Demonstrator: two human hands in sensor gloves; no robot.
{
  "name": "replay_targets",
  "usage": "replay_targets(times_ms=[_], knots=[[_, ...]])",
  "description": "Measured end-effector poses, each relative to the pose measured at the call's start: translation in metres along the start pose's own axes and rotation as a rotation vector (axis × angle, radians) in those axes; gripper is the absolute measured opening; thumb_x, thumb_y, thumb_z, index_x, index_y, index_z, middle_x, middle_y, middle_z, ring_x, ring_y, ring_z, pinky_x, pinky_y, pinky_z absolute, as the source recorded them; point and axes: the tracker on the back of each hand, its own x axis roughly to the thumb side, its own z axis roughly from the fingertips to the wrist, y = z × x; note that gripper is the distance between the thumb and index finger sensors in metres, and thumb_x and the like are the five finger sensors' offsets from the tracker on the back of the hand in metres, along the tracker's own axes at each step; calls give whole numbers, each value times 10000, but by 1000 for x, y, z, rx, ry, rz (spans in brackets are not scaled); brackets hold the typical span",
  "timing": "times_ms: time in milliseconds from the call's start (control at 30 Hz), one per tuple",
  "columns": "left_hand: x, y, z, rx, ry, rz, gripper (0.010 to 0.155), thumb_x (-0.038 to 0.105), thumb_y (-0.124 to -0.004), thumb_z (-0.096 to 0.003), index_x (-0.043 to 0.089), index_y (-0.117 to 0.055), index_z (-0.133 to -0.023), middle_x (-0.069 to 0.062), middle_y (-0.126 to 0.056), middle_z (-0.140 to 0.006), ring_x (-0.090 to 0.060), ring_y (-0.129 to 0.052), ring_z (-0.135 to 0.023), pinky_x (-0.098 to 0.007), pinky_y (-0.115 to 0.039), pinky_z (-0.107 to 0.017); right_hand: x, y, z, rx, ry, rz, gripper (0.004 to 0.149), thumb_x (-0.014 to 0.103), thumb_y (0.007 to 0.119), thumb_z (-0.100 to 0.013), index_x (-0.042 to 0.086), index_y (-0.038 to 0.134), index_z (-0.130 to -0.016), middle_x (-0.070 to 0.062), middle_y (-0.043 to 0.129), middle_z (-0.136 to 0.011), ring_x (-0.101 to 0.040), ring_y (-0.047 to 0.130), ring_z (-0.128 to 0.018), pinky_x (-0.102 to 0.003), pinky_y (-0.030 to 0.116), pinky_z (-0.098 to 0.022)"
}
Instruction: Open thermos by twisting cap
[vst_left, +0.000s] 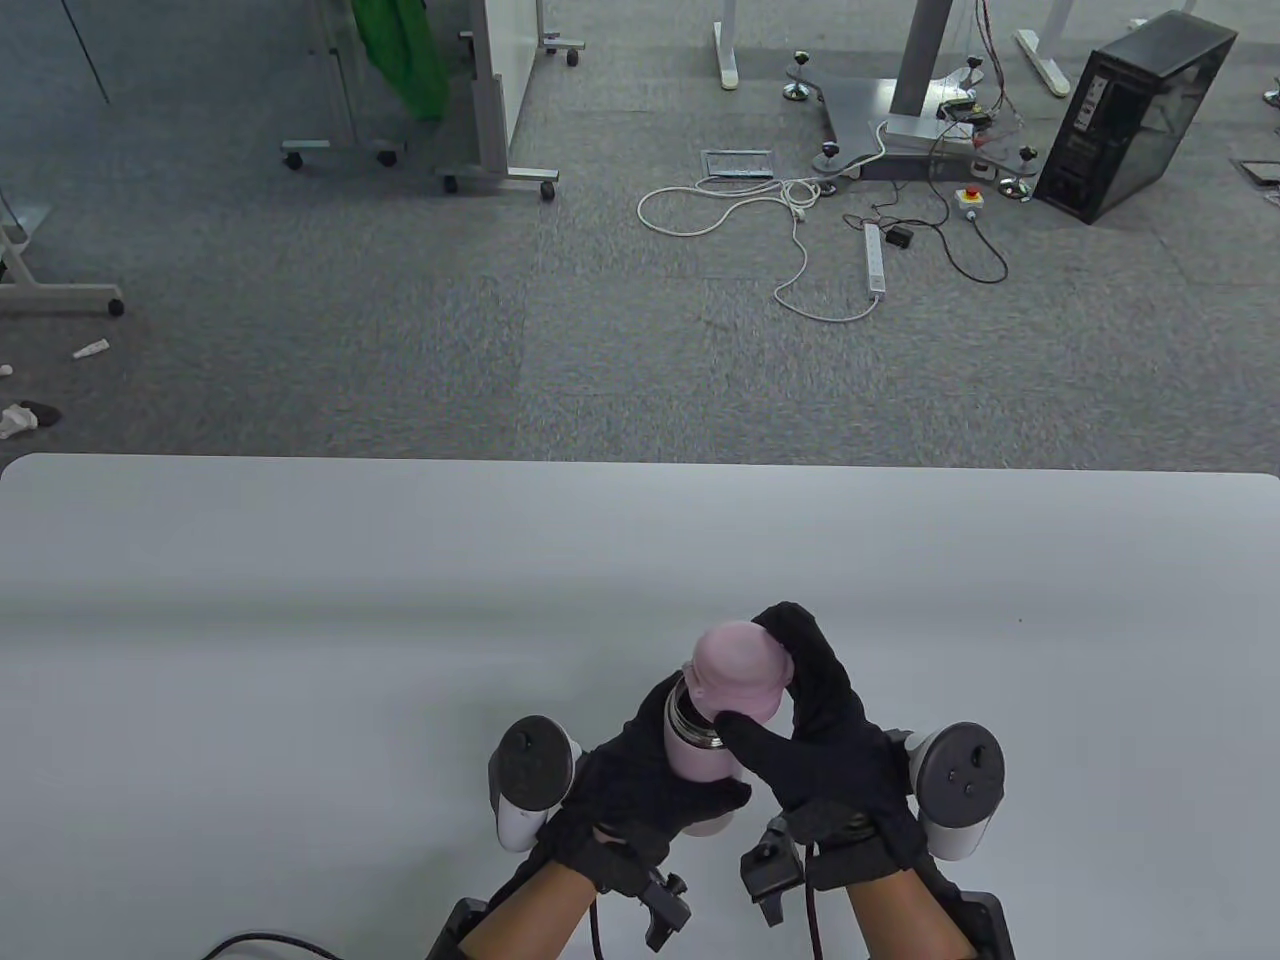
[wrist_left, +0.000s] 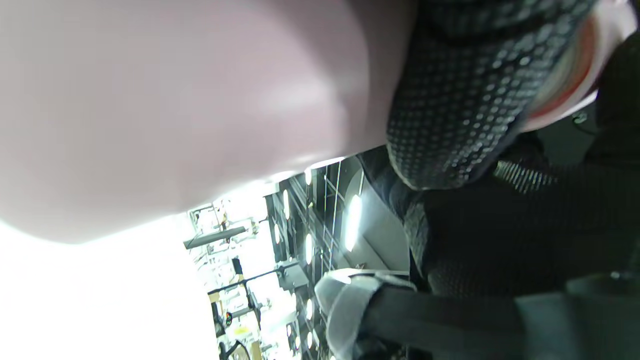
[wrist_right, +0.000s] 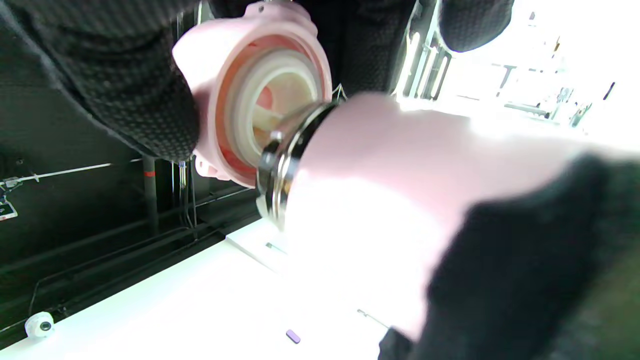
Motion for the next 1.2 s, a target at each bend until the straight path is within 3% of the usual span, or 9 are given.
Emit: replay_targets(times_ms=[367, 600, 667, 800, 900, 967, 1067, 1200], knots=[[-10, 13, -5, -13, 5, -69, 1103, 556, -995, -197, 206, -433, -1079, -178, -527, -1115, -488, -598, -988, -659, -576, -658, -18, -24, -12, -133, 91, 70, 925, 512, 993, -474, 255, 409, -1145, -232, 558, -1110, -496, 680, -964, -735, 442, -733], [-11, 15, -6, -6, 3, -34, 1103, 557, -995, -198, 206, -434, -1080, -178, -528, -1115, -489, -600, -987, -659, -576, -658, -42, -44, -12, -233, 136, 48, 966, 487, 1028, -441, 238, 379, -1111, -231, 506, -1091, -457, 743, -939, -639, 492, -778], [-8, 17, -6, 3, -11, -25, 1102, 557, -995, -198, 206, -434, -1079, -179, -529, -1115, -488, -600, -987, -659, -577, -658, -48, -46, -11, -287, 155, 132, 990, 499, 1024, -433, 192, 358, -1098, -228, 450, -1101, -440, 745, -939, -624, 502, -782], [-4, 18, -7, 9, -29, -23, 1102, 558, -995, -200, 206, -434, -1080, -178, -528, -1116, -489, -600, -987, -659, -576, -659, -64, -46, -11, -274, 210, 204, 995, 513, 1004, -445, 181, 330, -1097, -241, 370, -1155, -435, 734, -949, -620, 512, -783], [-5, 19, -7, 12, -30, -21, 1102, 558, -994, -200, 205, -434, -1081, -177, -528, -1116, -489, -600, -987, -660, -575, -659, -78, -46, -13, -282, 268, 236, 991, 500, 1003, -448, 162, 334, -1096, -213, 547, -1112, -445, 730, -955, -626, 509, -778], [-6, 21, -7, 19, -27, -24, 1101, 558, -994, -201, 206, -433, -1080, -178, -527, -1117, -489, -598, -988, -659, -575, -659, -85, -47, -14, -272, 289, 289, 972, 497, 1008, -445, 197, 353, -1097, -212, 554, -1118, -443, 728, -959, -626, 504, -779], [-6, 22, -7, 25, -26, -22, 1102, 557, -995, -201, 206, -433, -1081, -179, -526, -1117, -489, -598, -988, -661, -574, -659, -97, -46, -17, -249, 340, 320, 1001, 469, 1008, -457, 316, 286, -1132, -220, 470, -1122, -457, 696, -974, -631, 491, -782], [-6, 23, -7, 23, -25, -21, 1102, 558, -994, -202, 204, -433, -1082, -182, -527, -1116, -490, -599, -987, -660, -574, -659, -111, -49, -18, -232, 420, 420, 923, 462, 1003, -465, 300, 396, -1142, -233, 421, -1120, -461, 670, -987, -633, 477, -786]])
